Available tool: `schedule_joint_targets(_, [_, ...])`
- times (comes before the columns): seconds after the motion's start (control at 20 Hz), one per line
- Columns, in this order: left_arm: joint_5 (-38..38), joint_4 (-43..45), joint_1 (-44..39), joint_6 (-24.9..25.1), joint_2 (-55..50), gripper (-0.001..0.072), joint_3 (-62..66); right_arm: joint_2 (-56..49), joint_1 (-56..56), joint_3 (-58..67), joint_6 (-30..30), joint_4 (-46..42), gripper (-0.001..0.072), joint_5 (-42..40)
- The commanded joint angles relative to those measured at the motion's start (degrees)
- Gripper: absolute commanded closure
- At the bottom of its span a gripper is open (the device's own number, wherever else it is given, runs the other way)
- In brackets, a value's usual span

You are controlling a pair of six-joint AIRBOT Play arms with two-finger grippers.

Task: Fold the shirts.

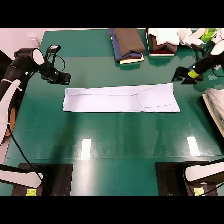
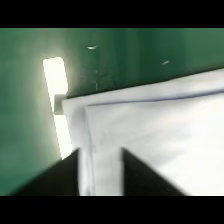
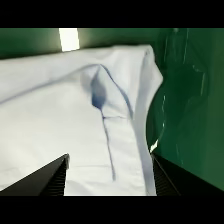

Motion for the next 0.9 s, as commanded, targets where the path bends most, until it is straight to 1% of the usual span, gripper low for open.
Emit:
schedule_joint_targets(0.0, [-2.3,-6.6,0.0,0.7,0.0,0.0687,1.2,0.2,-3.7,-6.9,-1.2,1.3,0.0108,-0.7])
schedule_joint_targets(0.2, [-2.2,-10.3,-0.1,0.6,-0.2,0.0686,1.2,0.1,-3.1,-14.3,-2.7,4.5,0.0109,-8.5])
schedule_joint_targets(0.45, [-2.5,-10.3,-0.1,0.5,-0.3,0.0687,1.2,-3.9,-0.1,-14.9,-2.7,5.7,0.0111,-9.5])
schedule_joint_targets(0.5, [-2.5,-10.4,-0.1,0.5,-0.3,0.0687,1.2,-4.1,0.7,-14.9,-2.7,5.5,0.0133,-10.0])
schedule_joint_targets(0.55, [-2.5,-10.7,-0.1,0.5,-0.3,0.0687,1.2,-4.1,1.5,-14.8,-2.7,5.2,0.0227,-10.4])
schedule_joint_targets(0.6, [-2.6,-10.8,-0.1,0.5,-0.3,0.0687,1.2,-3.7,2.1,-14.8,-2.8,4.4,0.0370,-11.4])
schedule_joint_targets(0.65, [-2.7,-11.5,-0.1,0.5,-0.3,0.0687,1.0,-3.0,2.7,-14.8,-2.7,3.2,0.0564,-11.9])
schedule_joint_targets(0.7, [-2.4,-12.5,-0.2,0.5,-0.3,0.0687,0.9,-2.1,3.2,-14.8,-2.7,1.6,0.0694,-12.4])
schedule_joint_targets(0.85, [0.0,-12.8,-3.5,0.4,-0.7,0.0688,0.5,1.5,3.8,-13.9,-2.7,-0.9,0.0696,-11.2])
